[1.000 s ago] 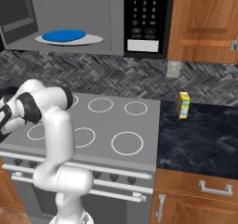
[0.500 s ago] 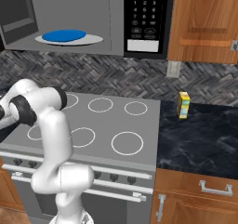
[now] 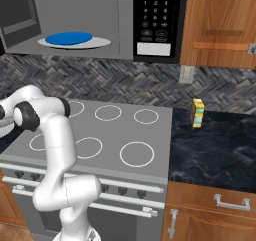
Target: Pick the fish from the microwave and place it on plate located on the counter.
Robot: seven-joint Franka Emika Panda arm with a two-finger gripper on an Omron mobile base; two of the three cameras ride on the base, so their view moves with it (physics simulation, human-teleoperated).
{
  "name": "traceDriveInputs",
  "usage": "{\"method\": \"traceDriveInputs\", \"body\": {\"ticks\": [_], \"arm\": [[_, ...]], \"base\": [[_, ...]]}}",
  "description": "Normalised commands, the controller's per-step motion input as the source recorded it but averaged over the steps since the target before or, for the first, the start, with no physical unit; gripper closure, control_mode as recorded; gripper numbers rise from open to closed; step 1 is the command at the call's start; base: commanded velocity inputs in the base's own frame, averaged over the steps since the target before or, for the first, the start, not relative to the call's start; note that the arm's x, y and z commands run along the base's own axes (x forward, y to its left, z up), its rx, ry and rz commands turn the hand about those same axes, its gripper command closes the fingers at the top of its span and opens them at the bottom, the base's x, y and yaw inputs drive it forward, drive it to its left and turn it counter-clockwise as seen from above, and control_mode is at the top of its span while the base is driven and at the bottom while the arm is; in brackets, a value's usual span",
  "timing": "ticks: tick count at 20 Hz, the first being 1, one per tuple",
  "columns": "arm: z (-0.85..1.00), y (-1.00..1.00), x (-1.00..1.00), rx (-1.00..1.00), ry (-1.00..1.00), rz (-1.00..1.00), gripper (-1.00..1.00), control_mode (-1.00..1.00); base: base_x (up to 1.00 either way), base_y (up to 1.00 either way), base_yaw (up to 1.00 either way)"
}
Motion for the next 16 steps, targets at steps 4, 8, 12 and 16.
{"method": "traceDriveInputs", "body": {"ticks": [4, 8, 12, 16], "arm": [[-0.39, 0.03, 0.43, 0.00, 0.00, 0.00, 1.00, -1.00], [-0.46, 0.05, 0.20, 0.00, 0.00, 0.00, 1.00, -1.00], [-0.40, 0.14, 0.17, 0.00, 0.00, 0.00, 1.00, -1.00], [-0.25, 0.24, 0.20, -0.01, 0.00, 0.00, 1.00, -1.00]], "base": [[0.00, 0.00, 0.00], [0.00, 0.00, 0.00], [0.00, 0.00, 0.00], [0.00, 0.00, 0.00]]}}
